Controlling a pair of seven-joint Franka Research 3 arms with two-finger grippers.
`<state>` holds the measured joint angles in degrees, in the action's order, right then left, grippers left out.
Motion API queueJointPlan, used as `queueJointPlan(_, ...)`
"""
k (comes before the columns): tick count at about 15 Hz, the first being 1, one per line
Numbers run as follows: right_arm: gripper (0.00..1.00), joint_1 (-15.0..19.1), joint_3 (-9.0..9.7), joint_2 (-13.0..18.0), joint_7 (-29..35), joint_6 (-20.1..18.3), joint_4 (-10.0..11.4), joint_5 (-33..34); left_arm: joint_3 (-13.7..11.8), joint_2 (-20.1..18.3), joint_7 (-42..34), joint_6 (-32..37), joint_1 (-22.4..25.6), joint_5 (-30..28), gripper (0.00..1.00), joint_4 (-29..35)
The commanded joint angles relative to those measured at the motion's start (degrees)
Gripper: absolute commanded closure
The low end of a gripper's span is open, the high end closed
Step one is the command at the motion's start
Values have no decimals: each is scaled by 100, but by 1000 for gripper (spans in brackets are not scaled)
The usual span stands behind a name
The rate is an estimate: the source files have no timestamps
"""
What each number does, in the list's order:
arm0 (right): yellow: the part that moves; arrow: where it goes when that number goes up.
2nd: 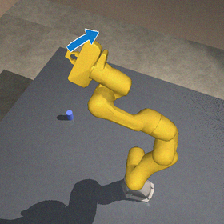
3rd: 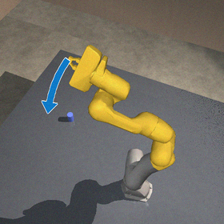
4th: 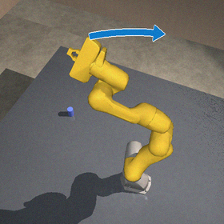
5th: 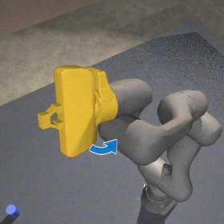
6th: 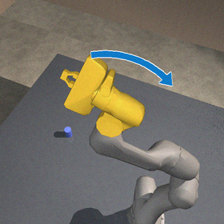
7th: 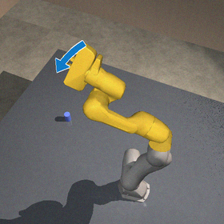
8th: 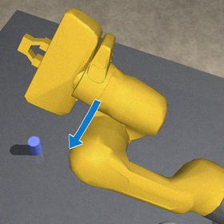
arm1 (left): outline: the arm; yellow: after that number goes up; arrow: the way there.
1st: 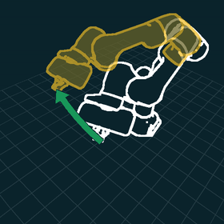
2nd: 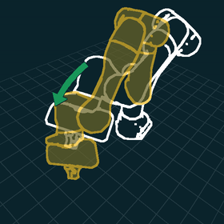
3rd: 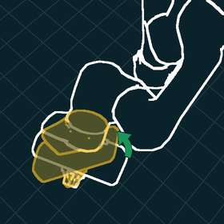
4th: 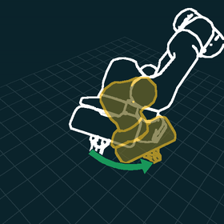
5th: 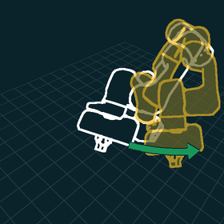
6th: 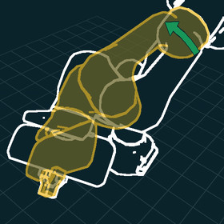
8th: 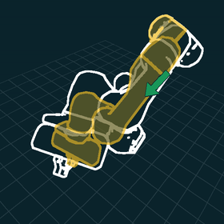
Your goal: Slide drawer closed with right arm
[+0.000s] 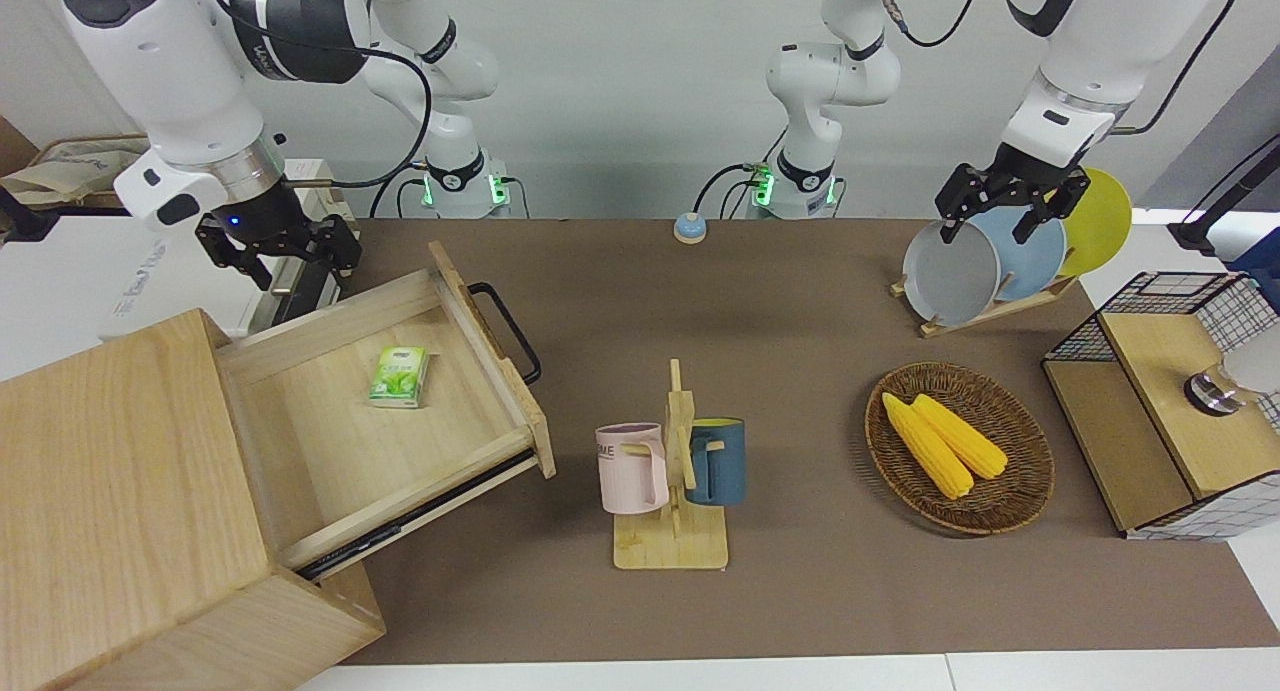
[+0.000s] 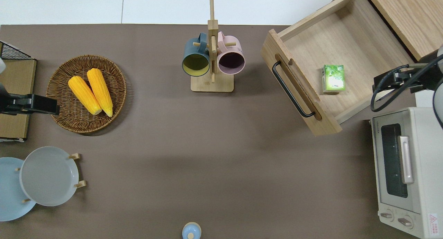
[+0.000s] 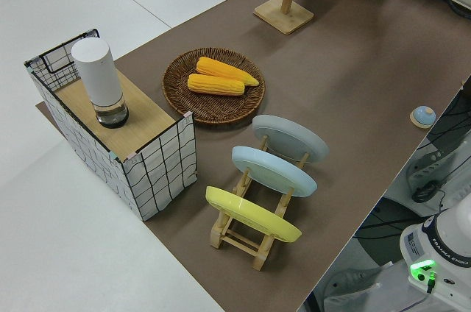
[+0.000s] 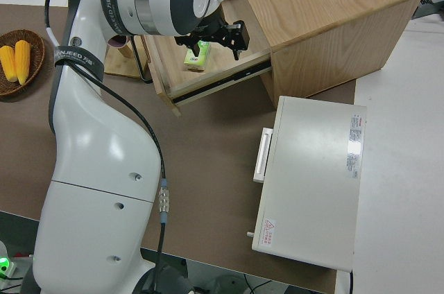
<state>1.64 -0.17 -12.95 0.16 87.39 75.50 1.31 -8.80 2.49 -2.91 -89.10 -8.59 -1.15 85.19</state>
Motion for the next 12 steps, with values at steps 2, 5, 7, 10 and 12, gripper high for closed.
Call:
queueJointPlan(2, 15, -14, 17, 29, -113, -55, 9, 19, -95, 76, -43, -2, -99, 72, 5, -117)
queueJointPlan(5, 15, -14, 17, 29, -139, -55, 0, 1, -95, 76, -43, -2, -99, 72, 2, -117)
queueJointPlan(7, 15, -14, 26, 29, -139, -55, 0, 1, -95, 76, -43, -2, -99, 63, 2, -117)
queueJointPlan(10, 15, -6, 35, 29, -174, -55, 0, -16, -95, 76, -43, -2, -99, 72, 2, -117)
queueJointPlan(12, 15, -6, 96, 29, -201, -55, 0, -8, -95, 76, -43, -2, -99, 72, 2, -117)
